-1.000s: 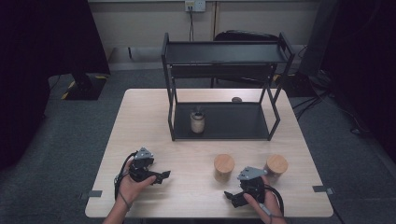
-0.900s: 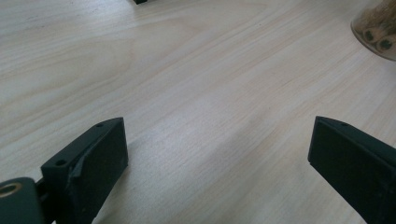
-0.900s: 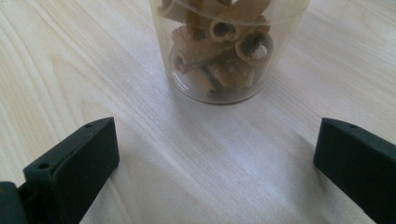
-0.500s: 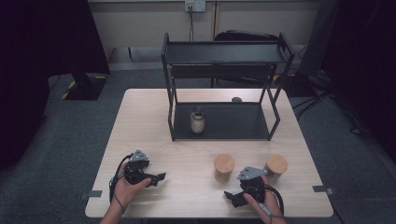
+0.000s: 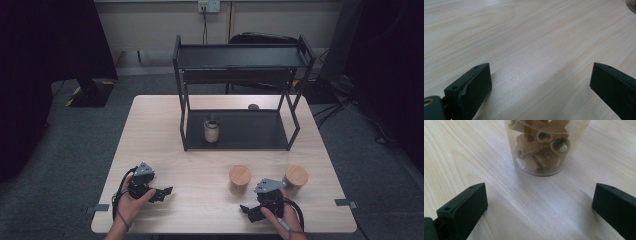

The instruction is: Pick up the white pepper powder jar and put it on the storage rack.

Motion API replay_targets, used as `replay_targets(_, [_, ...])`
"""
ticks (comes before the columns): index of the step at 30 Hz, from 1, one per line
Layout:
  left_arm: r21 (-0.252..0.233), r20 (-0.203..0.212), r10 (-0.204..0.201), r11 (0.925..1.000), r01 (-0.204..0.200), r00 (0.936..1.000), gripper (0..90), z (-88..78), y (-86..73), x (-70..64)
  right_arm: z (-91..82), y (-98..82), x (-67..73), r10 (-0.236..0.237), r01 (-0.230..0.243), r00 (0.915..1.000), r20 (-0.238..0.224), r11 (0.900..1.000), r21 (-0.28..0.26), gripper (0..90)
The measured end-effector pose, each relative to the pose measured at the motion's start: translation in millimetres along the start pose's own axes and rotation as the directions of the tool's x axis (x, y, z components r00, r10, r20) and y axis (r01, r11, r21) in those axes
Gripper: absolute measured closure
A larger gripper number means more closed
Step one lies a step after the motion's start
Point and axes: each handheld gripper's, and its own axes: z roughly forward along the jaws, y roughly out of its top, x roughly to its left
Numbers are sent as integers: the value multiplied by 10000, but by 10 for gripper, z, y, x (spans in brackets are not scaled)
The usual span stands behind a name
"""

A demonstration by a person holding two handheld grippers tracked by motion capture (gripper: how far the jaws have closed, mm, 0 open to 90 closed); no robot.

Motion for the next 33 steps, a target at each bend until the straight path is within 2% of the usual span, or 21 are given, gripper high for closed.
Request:
replay_targets(25, [199, -424, 333, 9993, -324, 9985, 27, -107, -111, 21, -1, 0, 0, -2, 2, 10000, -1, 10000, 11, 0])
replay_targets(33, [304, -588, 918, 9955, -901, 9940, 4, -110, -154, -13, 2, 4, -1, 3, -3, 10000, -20, 10000, 20, 0])
